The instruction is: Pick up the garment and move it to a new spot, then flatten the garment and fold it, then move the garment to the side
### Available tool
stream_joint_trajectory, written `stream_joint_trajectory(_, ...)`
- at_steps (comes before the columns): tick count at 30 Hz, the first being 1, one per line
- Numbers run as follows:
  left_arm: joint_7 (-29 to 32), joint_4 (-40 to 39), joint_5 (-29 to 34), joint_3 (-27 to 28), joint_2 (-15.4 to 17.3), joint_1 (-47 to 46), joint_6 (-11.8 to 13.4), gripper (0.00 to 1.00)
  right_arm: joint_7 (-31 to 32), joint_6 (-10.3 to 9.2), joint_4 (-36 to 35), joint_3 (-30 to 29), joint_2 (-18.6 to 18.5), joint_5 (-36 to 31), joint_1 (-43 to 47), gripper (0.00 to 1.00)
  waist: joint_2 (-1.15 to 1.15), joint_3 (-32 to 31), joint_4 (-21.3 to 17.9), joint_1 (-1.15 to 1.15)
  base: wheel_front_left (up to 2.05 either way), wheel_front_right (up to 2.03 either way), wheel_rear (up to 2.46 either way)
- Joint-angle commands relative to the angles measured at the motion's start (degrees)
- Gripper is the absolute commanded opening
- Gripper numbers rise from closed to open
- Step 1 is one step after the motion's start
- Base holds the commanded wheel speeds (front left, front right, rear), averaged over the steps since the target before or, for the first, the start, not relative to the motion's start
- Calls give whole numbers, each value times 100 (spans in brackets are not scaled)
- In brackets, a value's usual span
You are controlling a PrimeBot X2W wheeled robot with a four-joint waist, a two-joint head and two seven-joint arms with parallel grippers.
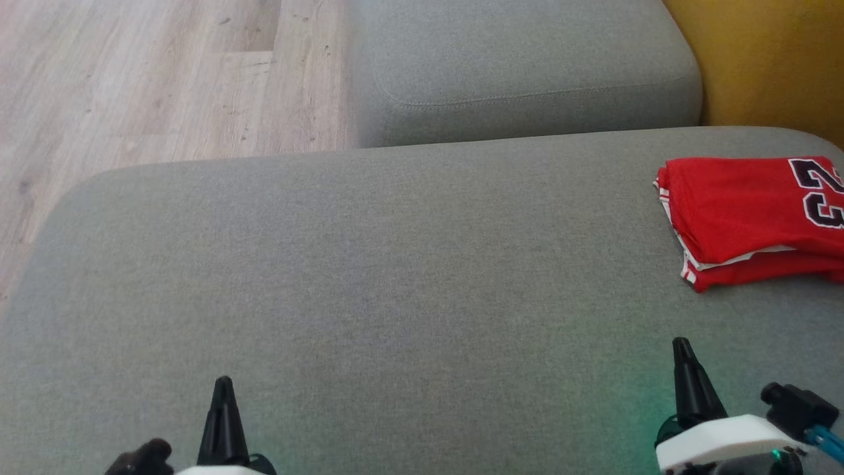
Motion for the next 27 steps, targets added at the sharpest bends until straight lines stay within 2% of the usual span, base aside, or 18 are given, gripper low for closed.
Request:
stream_joint_trajectory(1, 43, -163, -168, 143, 77, -313, -51, 0, 40, -1, -206, -26, 3, 185, -351, 0, 0, 5, -3, 0, 0, 0, 0)
stream_joint_trajectory(27, 443, -64, -1902, 465, 108, -646, -301, 0, 465, -2, -274, -288, 25, 1919, -579, 0, 0, 104, -58, 0, 0, 0, 0)
